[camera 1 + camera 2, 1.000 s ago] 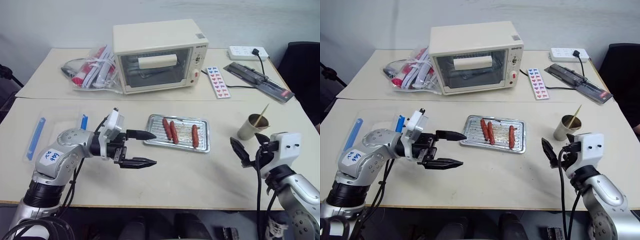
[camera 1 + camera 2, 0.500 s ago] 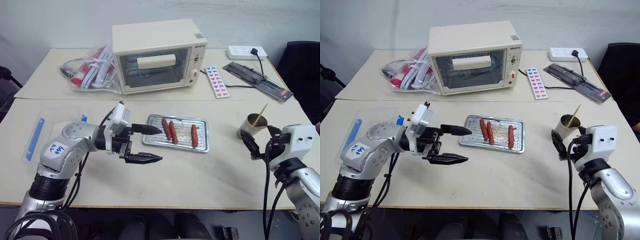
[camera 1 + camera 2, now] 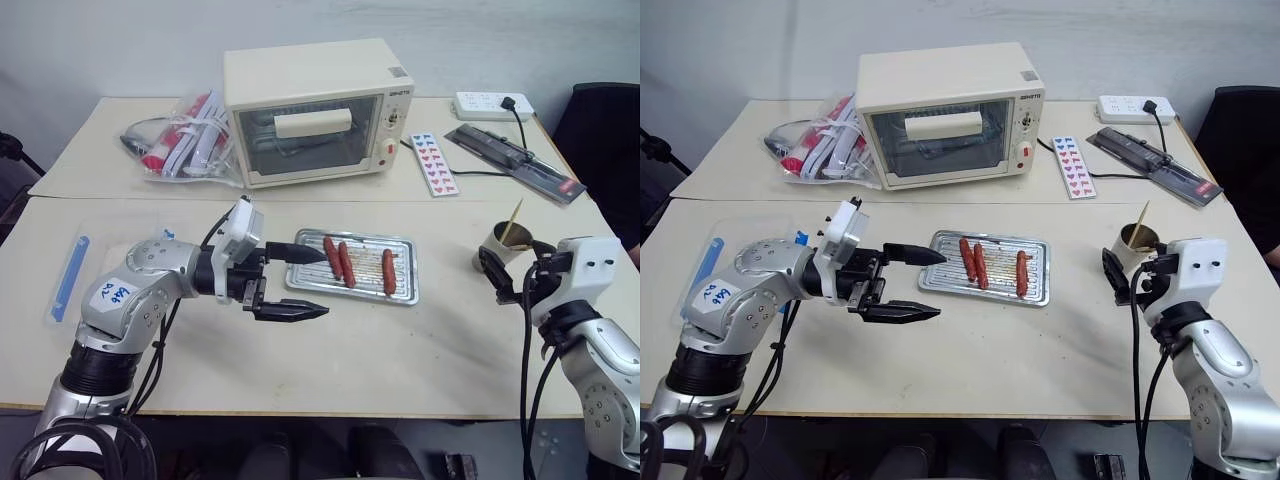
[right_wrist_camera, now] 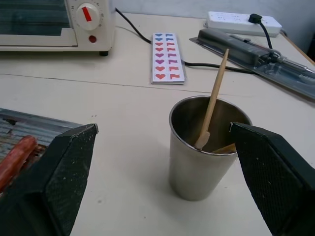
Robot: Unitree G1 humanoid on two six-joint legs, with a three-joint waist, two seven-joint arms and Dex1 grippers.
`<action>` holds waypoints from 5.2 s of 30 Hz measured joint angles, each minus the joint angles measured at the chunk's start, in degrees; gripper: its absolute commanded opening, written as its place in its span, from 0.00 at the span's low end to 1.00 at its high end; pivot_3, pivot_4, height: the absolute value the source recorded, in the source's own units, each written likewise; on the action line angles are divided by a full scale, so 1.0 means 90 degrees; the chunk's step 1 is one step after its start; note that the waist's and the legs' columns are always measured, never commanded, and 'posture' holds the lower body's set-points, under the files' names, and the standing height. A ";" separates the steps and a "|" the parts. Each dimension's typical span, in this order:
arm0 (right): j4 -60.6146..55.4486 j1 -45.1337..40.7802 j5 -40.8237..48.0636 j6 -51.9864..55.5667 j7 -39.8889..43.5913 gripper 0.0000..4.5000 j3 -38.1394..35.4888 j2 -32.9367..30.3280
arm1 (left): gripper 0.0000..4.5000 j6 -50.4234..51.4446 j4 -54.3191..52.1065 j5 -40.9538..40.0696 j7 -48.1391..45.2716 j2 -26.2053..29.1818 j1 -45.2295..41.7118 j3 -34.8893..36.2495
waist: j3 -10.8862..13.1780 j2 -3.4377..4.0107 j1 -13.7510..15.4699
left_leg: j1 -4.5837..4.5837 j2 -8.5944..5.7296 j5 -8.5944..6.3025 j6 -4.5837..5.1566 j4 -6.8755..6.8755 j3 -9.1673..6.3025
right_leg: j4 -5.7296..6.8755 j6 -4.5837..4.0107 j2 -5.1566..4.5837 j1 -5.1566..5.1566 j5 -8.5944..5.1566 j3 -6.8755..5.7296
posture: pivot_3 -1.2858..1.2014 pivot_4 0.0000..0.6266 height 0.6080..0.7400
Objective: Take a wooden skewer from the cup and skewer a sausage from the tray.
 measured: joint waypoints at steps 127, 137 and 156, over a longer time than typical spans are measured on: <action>0.0151 -0.1848 0.9421 0.1185 -0.3291 0.00 0.1124 0.0604 | 0.08 -0.1320 0.0048 0.0530 0.1533 -0.1528 0.0088 0.0246 | 0.0030 -0.0055 -0.0005 | -0.0121 -0.0001 0.0006 0.0015 0.0068 -0.0003 | 0.0046 0.0014 -0.0009 -0.0101 0.0008 -0.0010 | 0.52 0.24 1.00; 0.0151 -0.1856 0.9421 0.1163 -0.3364 0.00 0.1117 0.0695 | 0.04 -0.1337 0.0062 0.0530 0.1564 -0.1547 0.0094 0.0246 | 0.0031 -0.0055 -0.0008 | -0.0121 0.0000 0.0006 0.0015 0.0067 -0.0003 | 0.0046 0.0014 -0.0009 -0.0101 0.0008 -0.0010 | 0.52 0.24 1.00; 0.0165 -0.1888 0.9441 0.1249 -0.3577 0.29 0.1108 -0.0244 | 0.00 -0.1263 0.0169 0.0589 0.1732 -0.1427 0.0006 0.0313 | 0.0031 -0.0055 -0.0002 | -0.0121 -0.0002 0.0005 0.0016 0.0069 -0.0003 | 0.0045 0.0014 -0.0011 -0.0100 0.0008 -0.0010 | 0.52 0.24 1.00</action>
